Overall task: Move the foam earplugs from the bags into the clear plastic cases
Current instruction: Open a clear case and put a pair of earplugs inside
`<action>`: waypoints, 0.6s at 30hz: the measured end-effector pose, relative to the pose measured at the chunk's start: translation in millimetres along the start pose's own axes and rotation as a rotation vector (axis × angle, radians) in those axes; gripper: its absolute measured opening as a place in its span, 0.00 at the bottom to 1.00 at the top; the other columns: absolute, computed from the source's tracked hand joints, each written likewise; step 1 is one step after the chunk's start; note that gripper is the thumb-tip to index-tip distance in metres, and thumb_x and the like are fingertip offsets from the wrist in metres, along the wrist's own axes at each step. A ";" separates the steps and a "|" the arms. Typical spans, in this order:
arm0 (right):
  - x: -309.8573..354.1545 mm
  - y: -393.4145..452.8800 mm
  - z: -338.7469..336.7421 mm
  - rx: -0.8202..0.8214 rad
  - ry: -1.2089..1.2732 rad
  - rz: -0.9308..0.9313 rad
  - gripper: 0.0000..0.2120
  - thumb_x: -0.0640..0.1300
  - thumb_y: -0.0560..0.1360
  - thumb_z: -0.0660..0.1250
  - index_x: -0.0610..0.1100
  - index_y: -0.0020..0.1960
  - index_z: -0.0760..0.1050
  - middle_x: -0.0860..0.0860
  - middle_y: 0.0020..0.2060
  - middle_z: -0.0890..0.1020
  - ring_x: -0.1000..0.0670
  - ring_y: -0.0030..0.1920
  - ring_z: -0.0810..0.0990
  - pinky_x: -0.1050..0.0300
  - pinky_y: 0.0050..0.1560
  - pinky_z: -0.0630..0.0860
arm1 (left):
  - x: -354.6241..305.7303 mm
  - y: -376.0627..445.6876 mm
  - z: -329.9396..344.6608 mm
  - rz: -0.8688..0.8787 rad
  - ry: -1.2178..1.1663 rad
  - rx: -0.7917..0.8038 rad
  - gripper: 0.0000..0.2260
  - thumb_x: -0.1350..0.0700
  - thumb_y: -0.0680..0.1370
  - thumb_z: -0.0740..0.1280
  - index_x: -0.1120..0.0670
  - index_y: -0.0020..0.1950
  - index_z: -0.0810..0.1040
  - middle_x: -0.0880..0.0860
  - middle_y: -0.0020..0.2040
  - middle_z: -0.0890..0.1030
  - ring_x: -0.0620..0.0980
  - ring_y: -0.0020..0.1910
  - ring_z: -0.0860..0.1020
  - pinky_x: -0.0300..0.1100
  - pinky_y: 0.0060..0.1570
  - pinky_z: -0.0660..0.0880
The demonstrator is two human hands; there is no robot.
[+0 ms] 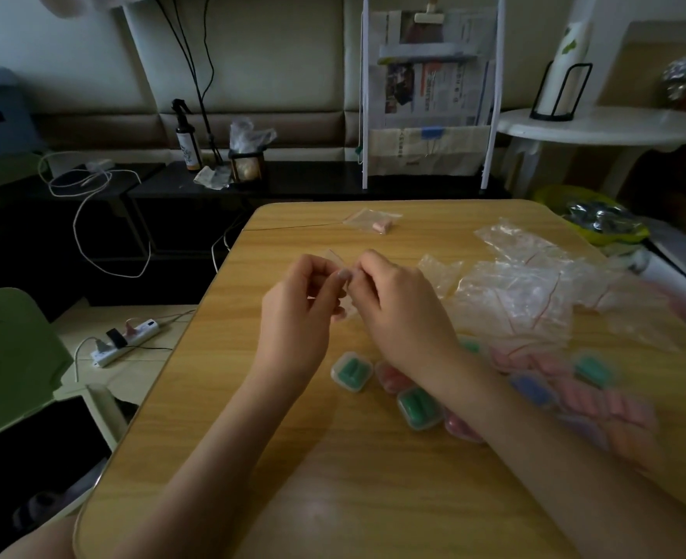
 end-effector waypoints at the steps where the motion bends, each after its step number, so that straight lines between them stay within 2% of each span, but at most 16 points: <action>1: -1.6 -0.6 -0.9 -0.015 0.104 0.038 0.11 0.44 0.82 0.56 0.47 0.41 0.68 0.52 0.29 0.74 0.55 0.26 0.72 0.58 0.24 0.68 | -1.1 -0.6 0.4 -0.001 0.011 0.004 0.03 0.57 0.79 0.64 0.55 0.47 0.76 0.49 0.40 0.81 0.42 0.36 0.80 0.31 0.35 0.76; 4: -5.0 -4.0 1.0 -0.026 0.407 0.153 0.13 0.42 0.82 0.56 0.45 0.39 0.68 0.53 0.28 0.74 0.59 0.26 0.74 0.65 0.25 0.68 | -1.0 -2.6 3.5 -0.046 -0.025 0.047 0.06 0.56 0.80 0.61 0.55 0.46 0.75 0.50 0.37 0.80 0.43 0.32 0.78 0.35 0.32 0.76; 8: 1.1 -7.0 8.3 0.029 0.378 0.121 0.13 0.46 0.82 0.55 0.46 0.40 0.68 0.55 0.26 0.72 0.59 0.24 0.72 0.63 0.25 0.68 | -3.8 -6.2 7.0 -0.030 -0.016 0.061 0.11 0.57 0.82 0.57 0.60 0.43 0.73 0.52 0.34 0.77 0.45 0.30 0.73 0.42 0.30 0.73; 10: 3.2 -7.1 9.2 0.043 0.379 0.098 0.13 0.47 0.83 0.54 0.45 0.41 0.68 0.54 0.27 0.73 0.58 0.25 0.72 0.62 0.26 0.68 | -10.3 -7.3 5.4 0.056 0.043 0.043 0.11 0.59 0.82 0.56 0.59 0.41 0.71 0.51 0.32 0.75 0.42 0.28 0.71 0.38 0.28 0.69; 13: 2.6 -7.0 8.1 0.056 0.408 0.097 0.15 0.46 0.83 0.54 0.41 0.41 0.70 0.51 0.27 0.76 0.56 0.26 0.73 0.64 0.29 0.69 | -19.7 -8.4 4.7 0.176 0.145 0.037 0.14 0.64 0.81 0.56 0.54 0.36 0.68 0.47 0.29 0.72 0.39 0.28 0.72 0.29 0.26 0.65; 15: 0.1 -6.7 6.3 0.044 0.367 0.092 0.16 0.46 0.83 0.54 0.41 0.40 0.70 0.50 0.27 0.76 0.53 0.26 0.74 0.56 0.28 0.71 | -20.1 -7.7 4.3 0.198 0.198 0.023 0.13 0.63 0.80 0.56 0.53 0.36 0.68 0.47 0.29 0.71 0.43 0.28 0.72 0.32 0.26 0.65; 17: -2.2 -6.5 4.6 0.021 0.275 0.080 0.16 0.49 0.83 0.54 0.44 0.39 0.70 0.49 0.27 0.75 0.49 0.27 0.74 0.46 0.28 0.72 | -18.6 -6.7 4.2 0.213 0.231 0.004 0.11 0.61 0.80 0.57 0.55 0.37 0.69 0.50 0.29 0.72 0.47 0.27 0.70 0.39 0.25 0.66; 18: -2.1 -6.8 3.4 0.009 0.214 0.069 0.16 0.50 0.82 0.54 0.45 0.39 0.69 0.50 0.26 0.75 0.49 0.26 0.73 0.45 0.28 0.72 | -17.0 -6.5 4.7 0.213 0.239 0.000 0.11 0.60 0.80 0.57 0.56 0.37 0.69 0.52 0.30 0.73 0.51 0.27 0.71 0.42 0.25 0.66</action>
Point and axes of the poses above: each hand's wrist, its own y-axis towards the middle knuckle, its own z-axis out of the palm, x = y × z, the point moved 8 cm from there along y, towards the middle knuckle
